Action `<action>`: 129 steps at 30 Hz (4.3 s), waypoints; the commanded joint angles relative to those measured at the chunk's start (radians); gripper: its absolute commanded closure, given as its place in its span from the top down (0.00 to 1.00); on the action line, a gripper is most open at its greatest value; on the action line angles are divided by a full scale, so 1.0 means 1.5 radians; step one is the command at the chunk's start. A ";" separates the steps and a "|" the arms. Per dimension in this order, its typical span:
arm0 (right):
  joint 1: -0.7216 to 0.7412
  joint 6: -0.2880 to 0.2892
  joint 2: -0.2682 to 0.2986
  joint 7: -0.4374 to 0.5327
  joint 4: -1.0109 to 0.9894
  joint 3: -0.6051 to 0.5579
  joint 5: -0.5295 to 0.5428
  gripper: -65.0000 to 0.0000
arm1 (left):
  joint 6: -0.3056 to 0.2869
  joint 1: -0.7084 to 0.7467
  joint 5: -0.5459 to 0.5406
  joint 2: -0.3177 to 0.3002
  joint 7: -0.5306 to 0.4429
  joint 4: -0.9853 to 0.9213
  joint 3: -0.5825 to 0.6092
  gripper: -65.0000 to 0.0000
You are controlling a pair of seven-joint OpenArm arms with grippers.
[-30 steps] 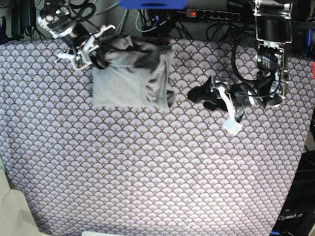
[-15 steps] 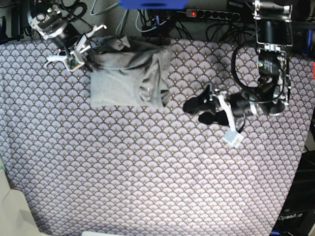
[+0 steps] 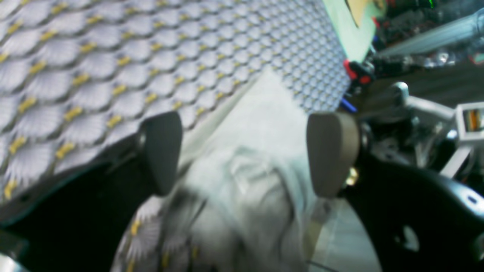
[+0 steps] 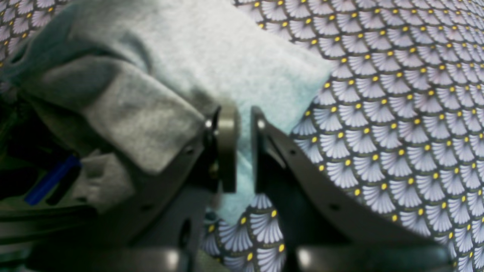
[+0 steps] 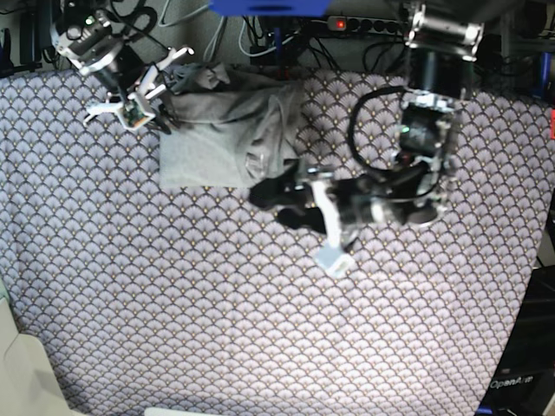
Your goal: Fold the T-shirt properly
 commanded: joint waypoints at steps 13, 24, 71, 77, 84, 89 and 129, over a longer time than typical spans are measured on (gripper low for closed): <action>-0.002 0.000 0.003 0.016 0.014 -0.027 0.010 0.08 | -0.003 -0.013 0.172 0.051 -0.011 -0.102 0.002 0.78; 0.006 0.000 0.005 0.017 0.019 -0.046 0.003 0.08 | -0.003 -0.014 0.382 0.110 -0.012 -0.149 0.000 0.78; -0.104 0.000 -0.036 0.229 -0.023 0.119 -0.181 0.07 | -0.003 -0.006 0.328 0.054 0.111 0.045 -0.037 0.78; -0.090 0.000 -0.034 0.244 -0.066 0.127 -0.180 0.07 | -0.003 0.053 0.329 0.045 0.160 0.122 -0.112 0.78; -0.047 0.000 -0.035 0.279 -0.123 0.126 -0.180 0.07 | -0.003 0.125 0.329 0.022 0.160 0.146 -0.113 0.78; -0.017 0.000 -0.035 0.275 -0.133 0.126 -0.180 0.07 | -0.003 0.146 0.329 0.040 0.144 0.145 -0.112 0.78; -0.089 0.000 -0.139 0.279 -0.079 0.069 -0.184 0.08 | 0.105 -0.046 0.324 0.103 0.025 -0.007 -0.062 0.77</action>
